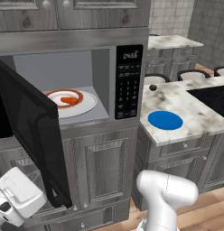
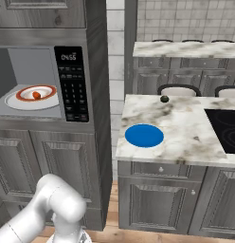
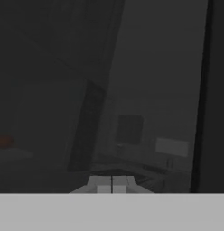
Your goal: Pick the carrot from the counter and place it in the microwave. Then turn on the microwave.
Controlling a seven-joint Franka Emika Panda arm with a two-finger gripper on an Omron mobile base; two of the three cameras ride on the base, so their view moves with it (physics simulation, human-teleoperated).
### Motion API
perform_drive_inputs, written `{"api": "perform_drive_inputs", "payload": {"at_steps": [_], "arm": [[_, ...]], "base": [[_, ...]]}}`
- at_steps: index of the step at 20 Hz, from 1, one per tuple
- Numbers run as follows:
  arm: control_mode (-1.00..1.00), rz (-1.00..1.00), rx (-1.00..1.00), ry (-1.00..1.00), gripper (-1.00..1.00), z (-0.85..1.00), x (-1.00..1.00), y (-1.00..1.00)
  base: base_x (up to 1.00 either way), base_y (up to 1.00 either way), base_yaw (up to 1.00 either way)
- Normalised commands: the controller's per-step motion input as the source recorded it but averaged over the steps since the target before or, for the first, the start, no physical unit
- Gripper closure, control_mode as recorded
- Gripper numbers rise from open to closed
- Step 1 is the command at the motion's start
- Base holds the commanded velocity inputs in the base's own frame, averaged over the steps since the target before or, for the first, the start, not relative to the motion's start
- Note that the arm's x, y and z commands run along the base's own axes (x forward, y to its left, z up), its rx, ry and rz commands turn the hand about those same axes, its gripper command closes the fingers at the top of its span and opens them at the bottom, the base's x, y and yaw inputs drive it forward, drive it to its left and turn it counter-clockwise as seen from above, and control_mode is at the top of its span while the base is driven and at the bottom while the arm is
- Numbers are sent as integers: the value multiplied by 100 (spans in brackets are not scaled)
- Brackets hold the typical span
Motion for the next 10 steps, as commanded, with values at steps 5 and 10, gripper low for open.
{"api": "perform_drive_inputs", "payload": {"at_steps": [5,10], "arm": [[-100,4,0,1,100,0,10,-19],[-100,4,0,2,100,0,10,-22]], "base": [[0,0,0],[0,0,0]]}}
